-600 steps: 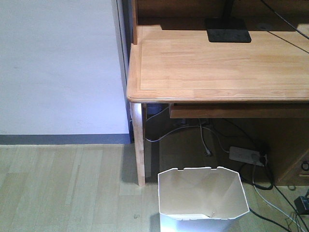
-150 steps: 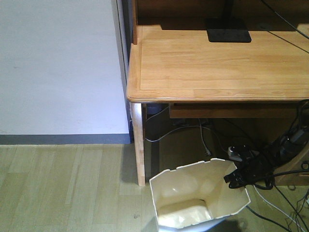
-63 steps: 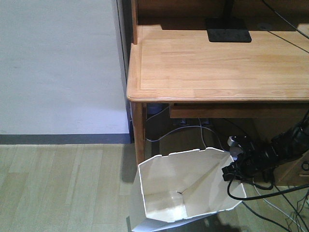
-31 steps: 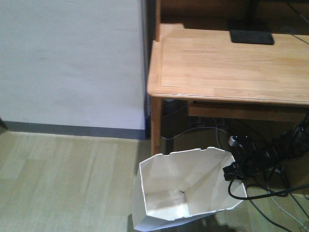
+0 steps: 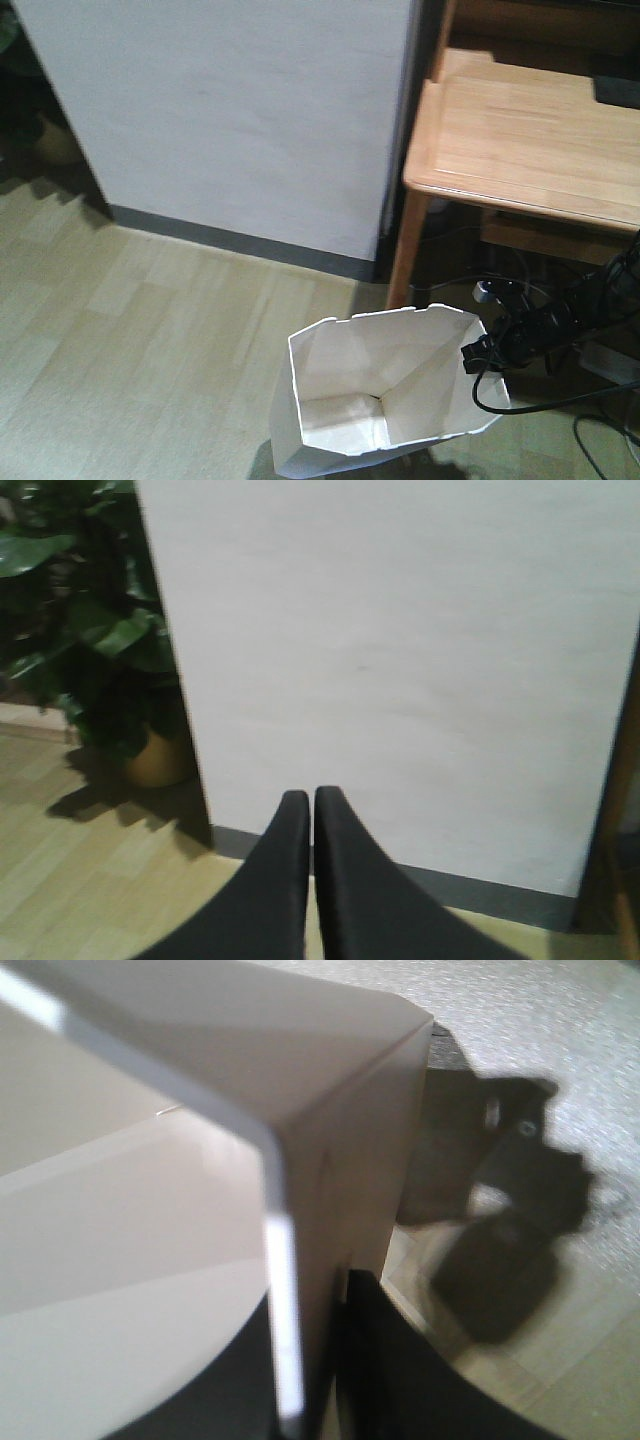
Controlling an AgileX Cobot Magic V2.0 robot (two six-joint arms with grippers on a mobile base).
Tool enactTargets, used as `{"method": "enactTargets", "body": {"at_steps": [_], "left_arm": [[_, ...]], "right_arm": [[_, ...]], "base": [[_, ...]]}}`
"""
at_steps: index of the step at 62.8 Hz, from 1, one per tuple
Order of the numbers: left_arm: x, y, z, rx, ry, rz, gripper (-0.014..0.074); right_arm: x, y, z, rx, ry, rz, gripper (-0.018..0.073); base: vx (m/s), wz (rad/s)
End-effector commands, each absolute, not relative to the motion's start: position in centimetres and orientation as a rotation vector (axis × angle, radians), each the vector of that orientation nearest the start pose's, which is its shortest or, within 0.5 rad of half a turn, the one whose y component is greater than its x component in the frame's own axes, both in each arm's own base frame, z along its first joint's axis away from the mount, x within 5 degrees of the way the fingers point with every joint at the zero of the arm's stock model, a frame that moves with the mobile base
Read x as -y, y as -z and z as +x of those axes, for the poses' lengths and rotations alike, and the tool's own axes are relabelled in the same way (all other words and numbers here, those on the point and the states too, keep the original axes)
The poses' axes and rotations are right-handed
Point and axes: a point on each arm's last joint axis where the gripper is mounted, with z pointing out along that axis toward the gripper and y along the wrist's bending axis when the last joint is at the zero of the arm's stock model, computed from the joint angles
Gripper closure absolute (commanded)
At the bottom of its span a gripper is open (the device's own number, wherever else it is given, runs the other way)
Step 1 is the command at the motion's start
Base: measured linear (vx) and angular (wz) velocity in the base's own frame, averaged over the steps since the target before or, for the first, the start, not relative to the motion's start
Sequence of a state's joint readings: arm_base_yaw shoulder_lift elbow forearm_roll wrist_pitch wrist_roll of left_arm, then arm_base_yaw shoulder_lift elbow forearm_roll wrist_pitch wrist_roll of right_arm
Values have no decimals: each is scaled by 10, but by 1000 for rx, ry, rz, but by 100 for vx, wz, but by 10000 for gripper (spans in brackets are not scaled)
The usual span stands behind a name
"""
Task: Move trash bin to bedside with robot
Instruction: 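Hold the bin in the right gripper while the base turns toward the bed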
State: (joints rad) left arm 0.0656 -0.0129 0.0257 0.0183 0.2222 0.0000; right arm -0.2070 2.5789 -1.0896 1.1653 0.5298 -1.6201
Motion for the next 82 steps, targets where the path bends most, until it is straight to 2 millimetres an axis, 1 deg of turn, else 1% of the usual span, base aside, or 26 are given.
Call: {"method": "enactTargets", "body": {"at_steps": [1,38,82], "left_arm": [[-4,-186,56,-1653,-63,-45,603],[-4,-186,56,-1653,-63,-45,603],[-4,-186,56,-1653,-63,-45,603]], "right_arm": [[11,47,333,-2764,-980,-415,566],[11,47,333,-2767,-970,-414,566],[11,47,333,-2767,-970,-414,566]], "base": [[-10,50],[-5,53],[7,54]]}}
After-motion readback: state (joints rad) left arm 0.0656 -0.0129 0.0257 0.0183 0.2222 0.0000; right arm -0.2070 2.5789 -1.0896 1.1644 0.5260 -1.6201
